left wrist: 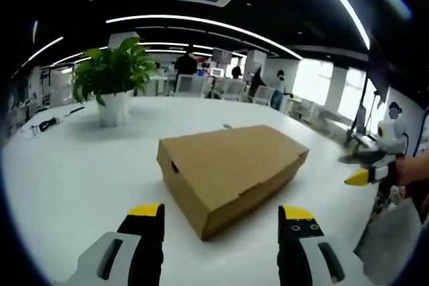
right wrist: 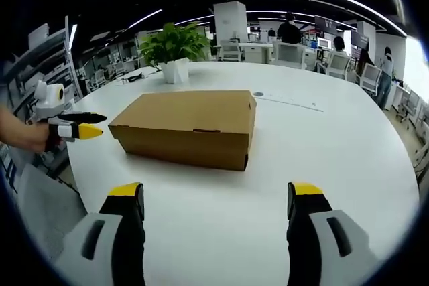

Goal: Operate the shoe box by opening the lid, removing the specified soft item, and placing it in the target area until the item is outside and the box remains undamaged.

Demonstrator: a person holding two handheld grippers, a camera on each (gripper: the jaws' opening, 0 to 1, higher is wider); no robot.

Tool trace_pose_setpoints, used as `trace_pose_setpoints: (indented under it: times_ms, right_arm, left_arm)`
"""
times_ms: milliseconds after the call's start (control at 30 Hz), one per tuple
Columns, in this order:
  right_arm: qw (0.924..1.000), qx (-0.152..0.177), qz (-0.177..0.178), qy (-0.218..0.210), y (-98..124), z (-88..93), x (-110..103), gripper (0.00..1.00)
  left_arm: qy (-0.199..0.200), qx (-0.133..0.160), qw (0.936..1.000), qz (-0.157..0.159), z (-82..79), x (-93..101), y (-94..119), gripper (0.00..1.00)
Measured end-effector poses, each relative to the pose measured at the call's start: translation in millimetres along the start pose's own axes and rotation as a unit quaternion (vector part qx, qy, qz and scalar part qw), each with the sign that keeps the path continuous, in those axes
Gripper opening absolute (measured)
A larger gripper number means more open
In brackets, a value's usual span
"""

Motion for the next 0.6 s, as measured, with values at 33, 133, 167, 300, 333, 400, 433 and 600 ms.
trace_pose_setpoints:
  times_ms: [33,133,167,300,333,400,433,600]
  right_arm:
    - [1.0,-0.001,0.0,0.001,-1.7,0.2,0.3,0.83]
    - [1.0,-0.005,-0.003,0.004,-7.6,0.9,1.7,0.83]
    - [1.0,-0.005,-0.004,0.005,-8.9,0.6,1.9,0.83]
    - [0.9999,-0.008,-0.009,0.009,-16.3,-0.4,3.1,0.83]
    - [0.9999,-0.009,-0.01,0.009,-17.8,-0.5,3.3,0.83]
    - [0.9998,-0.01,-0.012,0.01,-21.3,-0.7,3.8,0.83]
    - [0.9998,-0.01,-0.013,0.011,-22.9,-1.4,3.8,0.83]
    - [0.9997,-0.011,-0.019,0.014,-34.3,-2.6,7.0,0.83]
  left_arm:
    - [0.0,-0.002,1.0,0.0,1.4,-1.0,-1.1,0.69]
    - [0.001,-0.007,1.0,0.001,7.6,-3.9,-4.8,0.7]
    - [0.001,-0.009,1.0,0.001,9.2,-4.2,-5.8,0.7]
    - [0.005,-0.014,0.9999,0.003,15.4,-6.4,-11.6,0.7]
    - [0.005,-0.015,0.9999,0.003,16.6,-6.7,-13.0,0.7]
    - [0.007,-0.015,0.9998,0.005,18.0,-5.4,-15.8,0.7]
    - [0.007,-0.016,0.9998,0.006,18.9,-4.8,-17.6,0.7]
    - [0.009,-0.02,0.9997,0.007,22.4,-5.8,-24.3,0.69]
Point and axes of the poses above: the point that each gripper's makers call its tool centre point, and the gripper's own axes: y roughly backward along the fingers, x roughly to its right, z roughly out of its underside, the point moved 1 cm from there along y, roughly backward along the fingers, and after that the axes turned 4 degrees about x, right-handed, at the moved point
